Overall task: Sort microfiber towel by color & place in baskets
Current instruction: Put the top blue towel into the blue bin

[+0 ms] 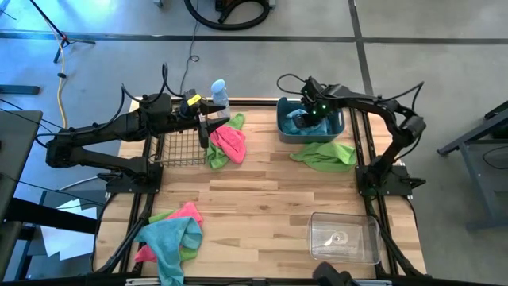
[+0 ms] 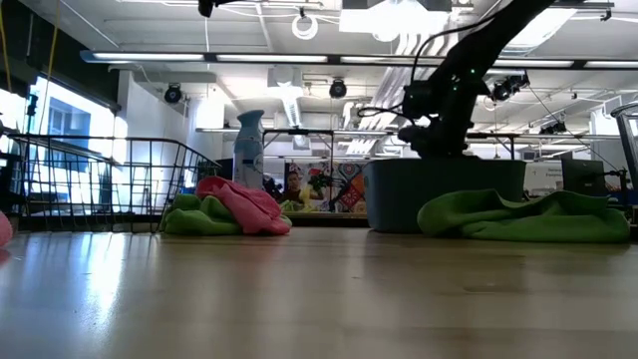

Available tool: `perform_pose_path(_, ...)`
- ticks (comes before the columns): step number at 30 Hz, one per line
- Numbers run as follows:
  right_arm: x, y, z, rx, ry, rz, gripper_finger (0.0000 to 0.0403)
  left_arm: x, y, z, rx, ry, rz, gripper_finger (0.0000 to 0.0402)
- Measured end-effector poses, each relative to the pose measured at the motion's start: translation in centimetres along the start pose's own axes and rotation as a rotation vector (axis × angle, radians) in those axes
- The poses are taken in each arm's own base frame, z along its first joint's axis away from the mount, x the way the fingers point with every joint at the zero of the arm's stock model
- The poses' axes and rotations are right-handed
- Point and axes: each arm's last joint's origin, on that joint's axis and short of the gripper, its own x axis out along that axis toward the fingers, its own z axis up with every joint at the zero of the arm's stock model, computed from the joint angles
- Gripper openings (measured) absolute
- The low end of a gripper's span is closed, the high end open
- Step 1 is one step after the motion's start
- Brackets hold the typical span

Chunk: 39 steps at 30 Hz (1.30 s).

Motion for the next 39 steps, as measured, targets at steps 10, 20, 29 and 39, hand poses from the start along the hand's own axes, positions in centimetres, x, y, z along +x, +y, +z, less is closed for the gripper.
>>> perform_pose_path(10, 0.6, -0.1, 0.1, 0.012, -0.008, -0.056, 0.0075, 0.0, 0.0, -0.1, 0.001, 0.010, 0.000, 0.0200)
perform_pose_path(20, 0.4, -0.1, 0.0, 0.009, -0.004, -0.034, 0.0214, 0.0, 0.0, -0.1, 0.001, 0.013, 0.001, 0.0200)
perform_pose_path(29, -1.8, -0.3, -0.1, 0.012, -0.062, -0.016, 0.0232, 0.0, 0.0, -0.1, 0.001, 0.013, 0.001, 0.0200)
perform_pose_path(39, -4.7, -1.0, -0.1, 0.035, -0.169, -0.004, 0.0232, 0.0, 0.0, -0.1, 0.001, 0.014, 0.001, 0.0200)
